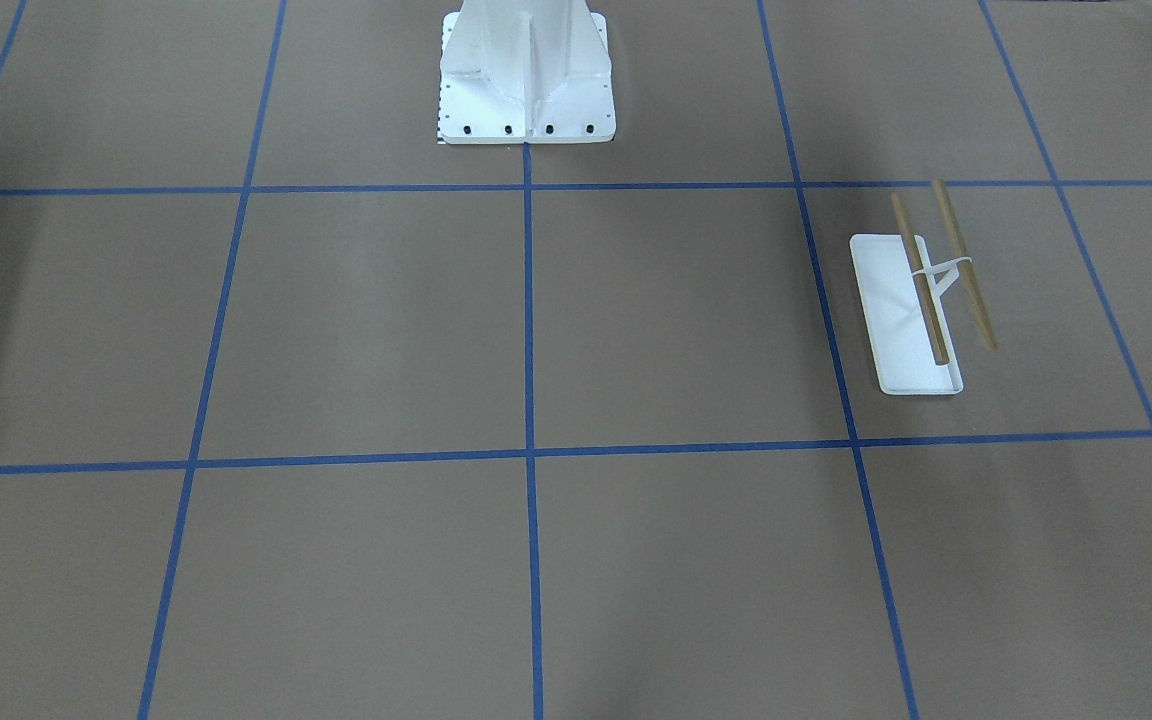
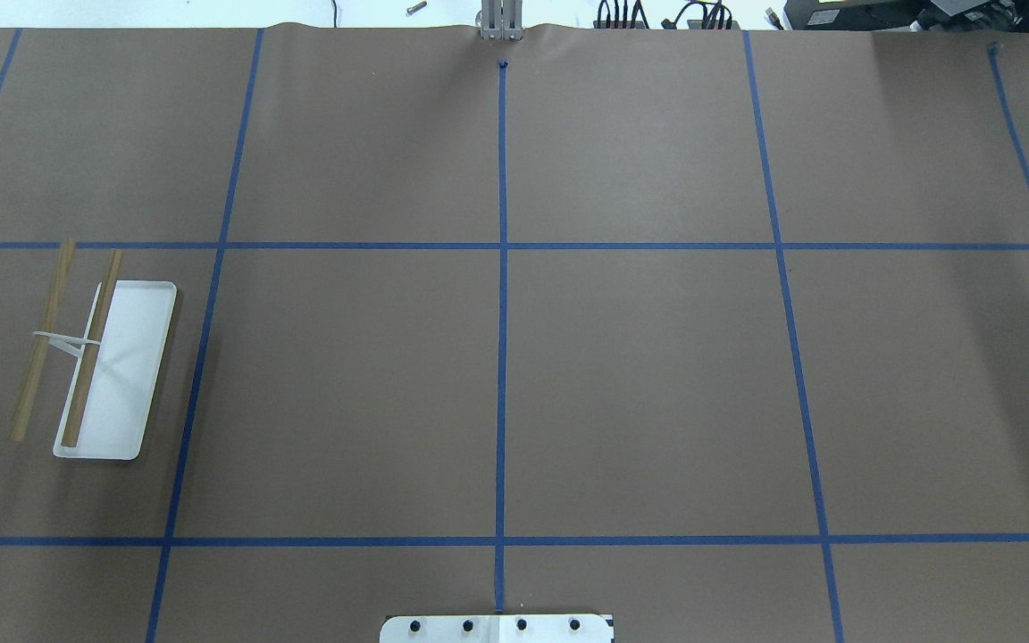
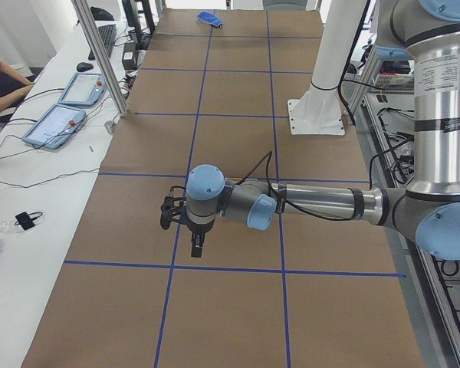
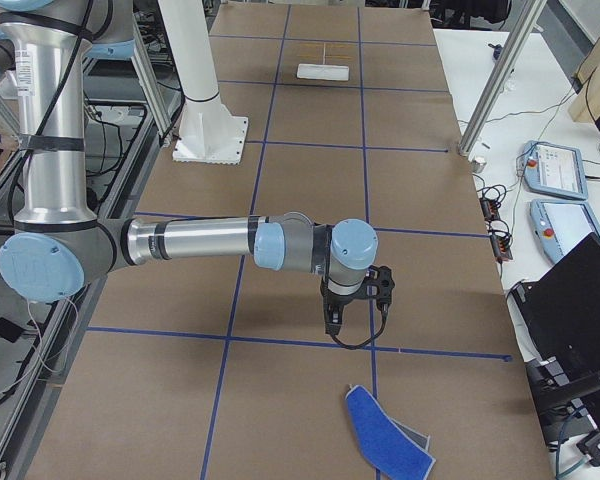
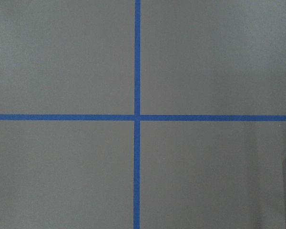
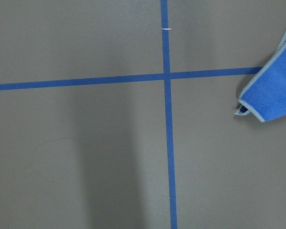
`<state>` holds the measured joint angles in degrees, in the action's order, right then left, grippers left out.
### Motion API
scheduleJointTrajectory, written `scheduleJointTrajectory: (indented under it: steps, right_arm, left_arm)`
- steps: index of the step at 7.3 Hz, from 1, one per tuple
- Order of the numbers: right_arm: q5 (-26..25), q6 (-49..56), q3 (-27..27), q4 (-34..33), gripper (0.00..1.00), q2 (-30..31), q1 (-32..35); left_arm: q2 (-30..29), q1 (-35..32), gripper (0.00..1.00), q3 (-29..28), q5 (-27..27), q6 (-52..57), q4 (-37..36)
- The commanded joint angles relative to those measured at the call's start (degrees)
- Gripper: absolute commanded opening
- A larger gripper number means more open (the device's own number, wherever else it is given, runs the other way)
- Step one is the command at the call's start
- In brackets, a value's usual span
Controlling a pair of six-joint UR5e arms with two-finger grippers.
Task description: Hang towel on rack
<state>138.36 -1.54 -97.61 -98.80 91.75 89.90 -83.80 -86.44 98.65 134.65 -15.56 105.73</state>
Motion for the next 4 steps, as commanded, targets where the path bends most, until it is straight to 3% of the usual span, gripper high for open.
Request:
scheduleJointTrajectory:
  steps: [1, 4]
  right_arm:
    - [0.16, 0.05, -0.21, -0.07, 1.0, 0.18, 0.18]
    - [0.07, 0.05, -0.21, 0.1, 1.0, 0.18, 0.01]
  left_arm:
    - [0.04, -0.04, 0.98, -0.04, 0.0, 0.0, 0.0]
    - [0.13, -0.04, 0.98, -0.3, 0.0, 0.09, 0.0]
